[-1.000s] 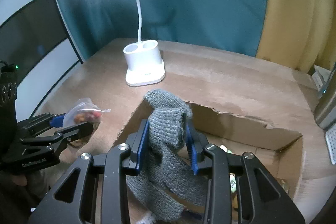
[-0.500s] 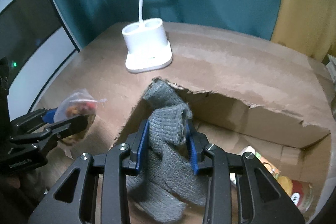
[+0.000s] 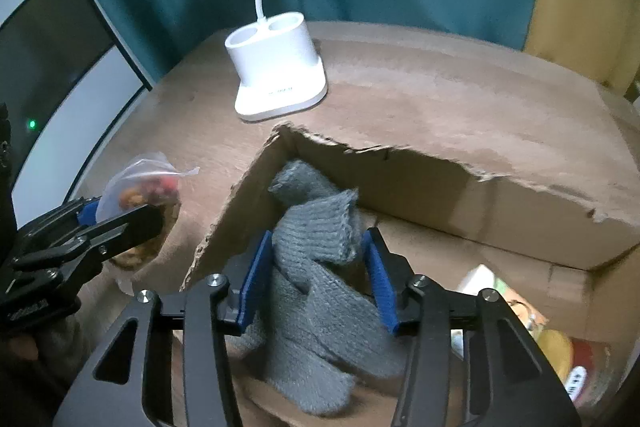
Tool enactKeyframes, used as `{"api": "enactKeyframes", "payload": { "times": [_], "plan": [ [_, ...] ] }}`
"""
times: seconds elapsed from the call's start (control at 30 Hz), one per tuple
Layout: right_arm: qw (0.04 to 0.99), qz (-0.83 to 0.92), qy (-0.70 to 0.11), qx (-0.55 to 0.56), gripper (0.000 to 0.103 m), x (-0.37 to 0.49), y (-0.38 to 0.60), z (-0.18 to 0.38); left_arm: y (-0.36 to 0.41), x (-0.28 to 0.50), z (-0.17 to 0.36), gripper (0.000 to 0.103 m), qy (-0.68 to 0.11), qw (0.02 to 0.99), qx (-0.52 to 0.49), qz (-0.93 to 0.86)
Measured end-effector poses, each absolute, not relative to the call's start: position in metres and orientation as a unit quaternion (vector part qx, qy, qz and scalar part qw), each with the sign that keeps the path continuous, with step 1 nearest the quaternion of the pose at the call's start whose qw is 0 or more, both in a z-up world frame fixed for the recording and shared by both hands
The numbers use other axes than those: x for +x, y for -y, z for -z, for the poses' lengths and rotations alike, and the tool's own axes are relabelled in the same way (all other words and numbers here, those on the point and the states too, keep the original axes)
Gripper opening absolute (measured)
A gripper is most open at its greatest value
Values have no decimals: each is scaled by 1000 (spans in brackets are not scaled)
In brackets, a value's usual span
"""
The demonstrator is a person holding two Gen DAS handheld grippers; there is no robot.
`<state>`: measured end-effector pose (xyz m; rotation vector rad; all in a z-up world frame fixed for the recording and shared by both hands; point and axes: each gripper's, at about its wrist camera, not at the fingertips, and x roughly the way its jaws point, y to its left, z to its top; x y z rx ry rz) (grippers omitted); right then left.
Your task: Organize objects
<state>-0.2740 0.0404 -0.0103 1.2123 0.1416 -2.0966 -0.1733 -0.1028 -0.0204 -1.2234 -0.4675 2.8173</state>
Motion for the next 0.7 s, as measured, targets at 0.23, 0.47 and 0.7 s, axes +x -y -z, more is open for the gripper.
{"api": "enactKeyframes", "payload": {
  "times": [0.23, 0.47, 0.7],
  "plan": [
    [340, 826, -47, 447, 52, -267, -71, -2, 83, -170, 13, 50, 137, 23, -388, -911],
    [326, 838, -56, 434, 52, -257, -98, -8, 60, -168, 5, 50, 128, 30, -382, -915],
    [317, 848, -43, 422, 52, -253, -129, -16, 34, -169, -2, 50, 117, 41, -382, -916]
  ]
}}
